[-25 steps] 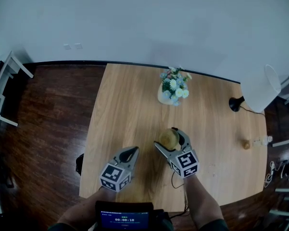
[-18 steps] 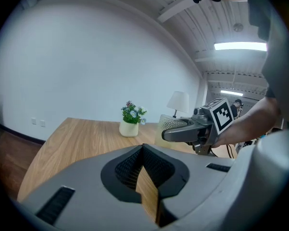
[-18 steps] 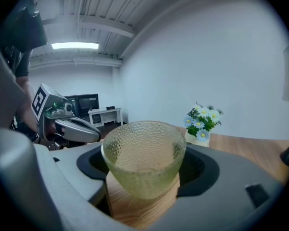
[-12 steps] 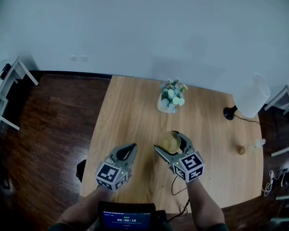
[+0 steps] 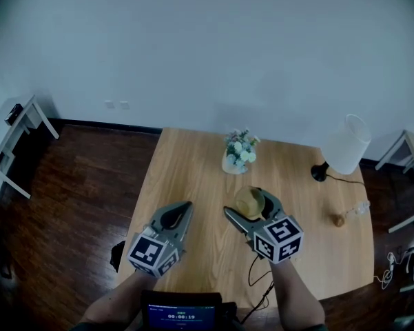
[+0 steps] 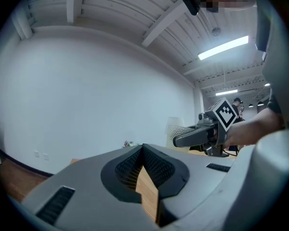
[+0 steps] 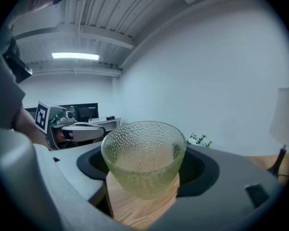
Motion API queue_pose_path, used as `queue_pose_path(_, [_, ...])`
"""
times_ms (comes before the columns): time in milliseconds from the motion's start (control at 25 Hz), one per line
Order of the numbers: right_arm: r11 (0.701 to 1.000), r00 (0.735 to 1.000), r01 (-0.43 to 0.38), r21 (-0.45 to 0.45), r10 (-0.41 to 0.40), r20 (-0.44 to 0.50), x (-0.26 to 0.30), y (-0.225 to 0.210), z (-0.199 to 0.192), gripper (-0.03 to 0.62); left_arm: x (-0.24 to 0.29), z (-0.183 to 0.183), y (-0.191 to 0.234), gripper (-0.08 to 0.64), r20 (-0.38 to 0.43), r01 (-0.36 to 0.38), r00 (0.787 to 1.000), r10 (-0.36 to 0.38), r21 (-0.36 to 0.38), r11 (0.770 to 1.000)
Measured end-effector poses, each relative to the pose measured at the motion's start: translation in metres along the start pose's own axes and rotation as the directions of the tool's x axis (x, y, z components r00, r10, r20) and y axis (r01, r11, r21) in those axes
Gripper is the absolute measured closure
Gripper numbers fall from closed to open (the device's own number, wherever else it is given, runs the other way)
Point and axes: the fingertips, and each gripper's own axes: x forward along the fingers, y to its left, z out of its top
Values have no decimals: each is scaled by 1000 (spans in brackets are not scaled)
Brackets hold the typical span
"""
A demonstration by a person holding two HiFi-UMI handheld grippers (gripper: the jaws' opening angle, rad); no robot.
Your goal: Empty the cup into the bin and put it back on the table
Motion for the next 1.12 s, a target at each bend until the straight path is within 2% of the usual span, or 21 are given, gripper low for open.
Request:
queue_pose_path(200, [1000, 1000, -8, -23, 9, 12, -17, 10, 25, 194, -4, 44, -10, 569, 64, 25, 998, -27, 33, 999])
queue_pose_path(360, [998, 999, -35, -45, 37, 40, -28, 21, 51, 195, -7, 60, -13, 569, 93, 26, 995, -31, 48, 998])
queue_pose_path(520, [996, 998, -50, -68, 53, 45, -33, 29, 73, 195, -16, 83, -10, 569, 133, -4, 991, 2, 18, 1000])
queue_pose_path(760, [995, 996, -59, -85, 64, 57, -40, 37, 91, 195, -23, 116, -5, 569, 179, -43, 983, 34, 51, 998])
queue_pose_path(1120, [987, 992, -102, -123, 110, 55, -41, 50, 101, 195, -46, 130, -5, 569, 227, -119, 969, 98, 80, 990])
